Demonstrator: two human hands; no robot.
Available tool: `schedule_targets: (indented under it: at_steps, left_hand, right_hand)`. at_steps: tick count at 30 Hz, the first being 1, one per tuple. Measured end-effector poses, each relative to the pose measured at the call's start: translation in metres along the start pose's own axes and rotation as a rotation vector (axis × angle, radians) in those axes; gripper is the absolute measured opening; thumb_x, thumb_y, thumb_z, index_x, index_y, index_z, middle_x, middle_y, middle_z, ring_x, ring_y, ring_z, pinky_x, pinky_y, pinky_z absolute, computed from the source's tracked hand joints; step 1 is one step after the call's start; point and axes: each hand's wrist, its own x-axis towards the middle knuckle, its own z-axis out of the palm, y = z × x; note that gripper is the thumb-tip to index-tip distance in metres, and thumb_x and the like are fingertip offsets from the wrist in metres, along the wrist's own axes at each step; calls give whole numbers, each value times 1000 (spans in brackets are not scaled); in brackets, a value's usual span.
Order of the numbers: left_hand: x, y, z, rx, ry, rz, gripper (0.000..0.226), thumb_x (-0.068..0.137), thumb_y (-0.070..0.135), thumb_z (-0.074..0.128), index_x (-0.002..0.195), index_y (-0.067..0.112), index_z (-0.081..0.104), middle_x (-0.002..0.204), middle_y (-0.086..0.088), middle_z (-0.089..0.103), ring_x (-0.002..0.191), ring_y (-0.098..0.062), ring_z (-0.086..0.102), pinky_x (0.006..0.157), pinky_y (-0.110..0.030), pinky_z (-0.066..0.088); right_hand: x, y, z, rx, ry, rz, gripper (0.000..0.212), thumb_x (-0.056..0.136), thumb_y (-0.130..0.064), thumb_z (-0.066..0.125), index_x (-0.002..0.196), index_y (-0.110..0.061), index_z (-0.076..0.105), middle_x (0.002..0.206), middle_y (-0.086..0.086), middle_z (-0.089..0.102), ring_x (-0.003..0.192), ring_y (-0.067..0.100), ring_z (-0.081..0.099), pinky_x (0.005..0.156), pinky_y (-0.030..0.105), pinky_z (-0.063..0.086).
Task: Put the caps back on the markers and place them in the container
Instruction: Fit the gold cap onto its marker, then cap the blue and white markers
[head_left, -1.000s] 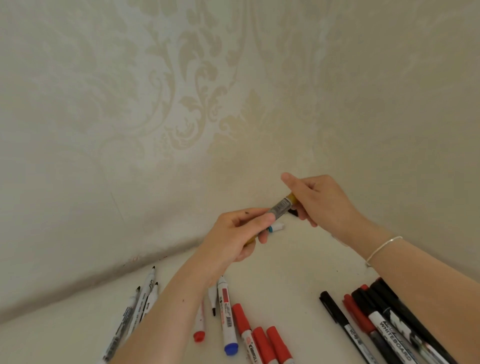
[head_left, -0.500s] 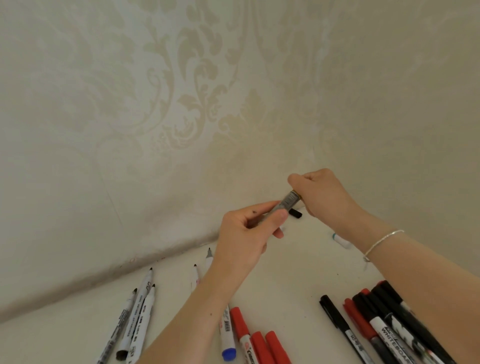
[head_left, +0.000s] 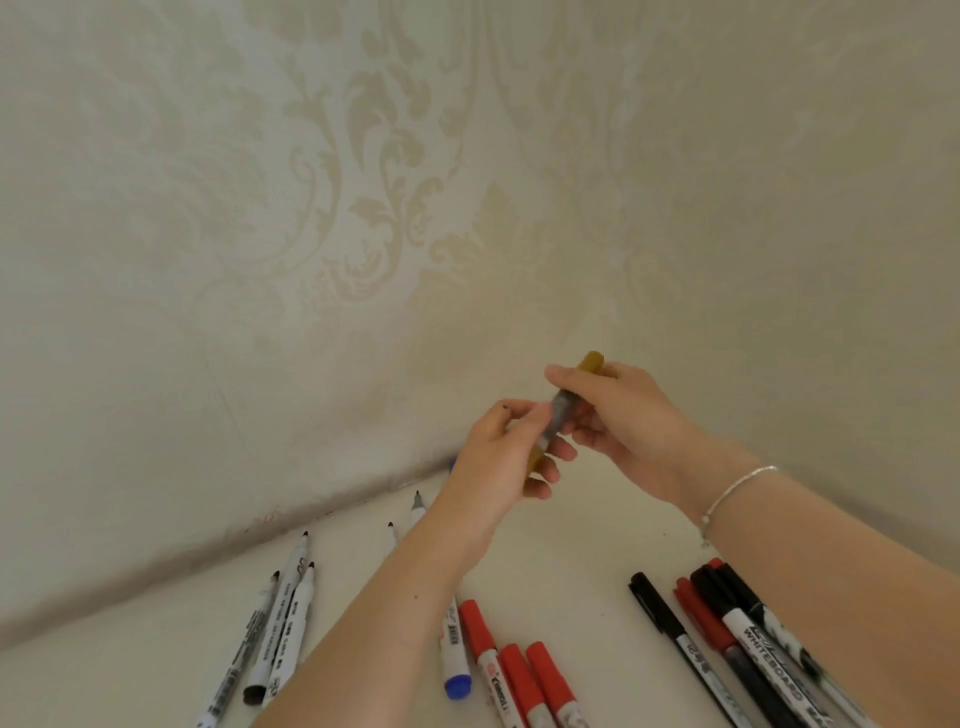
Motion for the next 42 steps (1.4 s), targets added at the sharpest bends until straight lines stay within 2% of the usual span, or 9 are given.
schedule_targets:
  at_steps: [4, 11, 16, 20, 26, 30, 33, 36, 42]
  left_hand:
    - [-8, 4, -10, -322, -233, -301, 32, 100, 29, 40, 101, 7, 63, 75, -4, 68, 50, -7, 50, 43, -16, 41]
    - [-25, -8, -7, -209, -427, -320, 32, 93, 29, 52, 109, 5, 66, 73, 1, 60, 49, -3, 39, 42, -14, 34]
    - [-34, -20, -3, 227, -349, -237, 22, 91, 24, 64, 112, 22, 69, 95, 1, 70, 69, -5, 54, 64, -18, 48]
    - [-39, -17, 6, 543, -335, -100, 27, 86, 20, 69, 109, 35, 69, 103, 12, 68, 88, 0, 61, 76, -14, 51]
    - [-48, -18, 19, 748, -376, -26, 38, 81, 16, 74, 111, 39, 65, 115, 15, 66, 103, -4, 63, 96, -27, 49]
    - [-54, -7, 8, 1065, -244, -90, 16, 87, 30, 68, 100, 22, 62, 92, 6, 67, 76, -4, 65, 72, -23, 51]
    - [-63, 5, -5, 1205, -373, -412, 23, 90, 31, 64, 91, 9, 59, 80, -5, 74, 64, -15, 66, 67, -28, 54]
    - [-75, 3, -11, 1095, -553, -680, 29, 89, 30, 66, 93, 3, 57, 95, -18, 73, 71, -21, 69, 76, -29, 55]
    - [-73, -22, -3, 748, -561, -536, 18, 90, 18, 66, 80, 8, 54, 89, -12, 73, 58, -9, 68, 63, -19, 57]
  right_hand:
    - [-11, -6, -7, -69, 134, -51, 26, 87, -21, 66, 103, -5, 53, 72, 10, 58, 49, 16, 52, 47, 25, 43]
    - [-36, -15, -28, -227, 166, -112, 25, 85, -10, 65, 102, -10, 47, 72, 13, 58, 40, 16, 52, 40, 26, 43]
    - [-65, -35, -56, -714, -100, -7, 14, 77, -11, 74, 82, -8, 61, 70, 8, 66, 59, 15, 59, 56, 24, 47]
    - [-92, -39, -54, -1083, -405, 168, 24, 81, -12, 71, 104, -9, 64, 82, 3, 71, 78, 18, 71, 74, 28, 59]
    - [-112, -5, -40, -1208, -414, 236, 51, 83, -18, 69, 127, -6, 47, 90, 11, 68, 50, 13, 62, 52, 19, 53]
    - [-117, 21, -27, -1239, -475, 322, 73, 85, -11, 65, 140, -16, 17, 104, 15, 60, 66, 22, 68, 63, 30, 58]
    - [-117, 31, -17, -1398, -519, 322, 58, 86, -9, 61, 134, -4, 29, 83, 13, 62, 64, 22, 62, 70, 35, 56]
    - [-117, 27, -8, -1583, -534, 302, 44, 87, -14, 63, 126, -2, 45, 72, 4, 52, 54, 14, 51, 54, 25, 45]
    - [-95, 23, 1, -1633, -484, 244, 23, 87, -11, 61, 104, -4, 48, 66, 5, 49, 52, 13, 47, 49, 22, 41]
